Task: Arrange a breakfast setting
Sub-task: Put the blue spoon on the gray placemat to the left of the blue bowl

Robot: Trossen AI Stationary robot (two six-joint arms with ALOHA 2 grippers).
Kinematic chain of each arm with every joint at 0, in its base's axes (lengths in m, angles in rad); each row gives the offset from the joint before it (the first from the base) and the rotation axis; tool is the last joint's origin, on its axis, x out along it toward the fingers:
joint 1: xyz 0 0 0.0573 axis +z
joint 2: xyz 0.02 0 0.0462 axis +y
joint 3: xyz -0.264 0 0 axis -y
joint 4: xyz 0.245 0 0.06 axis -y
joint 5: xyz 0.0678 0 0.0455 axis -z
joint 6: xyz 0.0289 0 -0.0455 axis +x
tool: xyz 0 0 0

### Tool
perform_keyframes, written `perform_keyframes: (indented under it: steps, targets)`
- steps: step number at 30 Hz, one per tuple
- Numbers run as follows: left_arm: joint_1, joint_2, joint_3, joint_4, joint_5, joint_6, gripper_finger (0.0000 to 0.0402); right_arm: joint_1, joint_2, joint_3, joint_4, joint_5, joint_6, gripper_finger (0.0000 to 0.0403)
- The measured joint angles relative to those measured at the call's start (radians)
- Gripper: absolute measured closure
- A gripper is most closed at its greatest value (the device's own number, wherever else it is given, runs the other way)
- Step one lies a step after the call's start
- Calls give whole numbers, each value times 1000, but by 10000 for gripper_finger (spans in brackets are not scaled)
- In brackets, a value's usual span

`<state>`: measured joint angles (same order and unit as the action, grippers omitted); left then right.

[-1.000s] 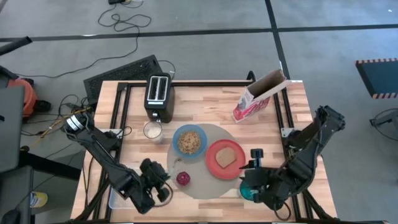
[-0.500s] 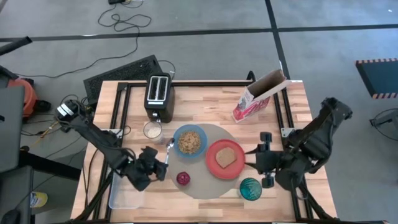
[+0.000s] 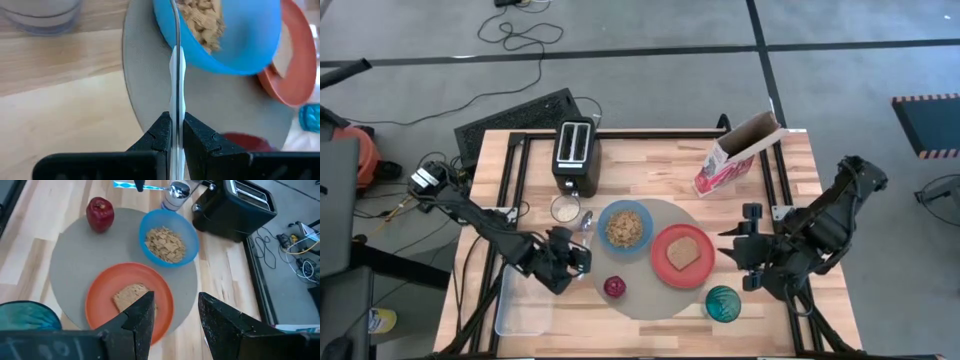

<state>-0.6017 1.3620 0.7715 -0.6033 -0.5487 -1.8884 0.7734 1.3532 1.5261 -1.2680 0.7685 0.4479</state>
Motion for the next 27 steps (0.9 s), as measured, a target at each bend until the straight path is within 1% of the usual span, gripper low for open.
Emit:
perform_keyframes:
  steps: [6, 9, 13, 16, 24, 27]
  targets:
    - [60, 14, -58, 51, 43, -11, 384, -16, 0, 0, -32, 0, -9, 224]
    - [85, 15, -113, 137, 66, -22, 384, -24, 0, 0, -59, 0, -6, 224]
    - [103, 15, -153, 248, 109, -16, 384, -25, 0, 0, -66, 0, -4, 224]
    - [113, 15, -178, 323, 118, -7, 384, -25, 0, 0, -66, 0, -5, 223]
    - [171, 15, -189, 335, 181, 42, 384, -22, 0, 0, -66, 0, -9, 223]
    - [179, 15, -189, 333, 186, 48, 384, -22, 0, 0, -66, 0, -11, 223]
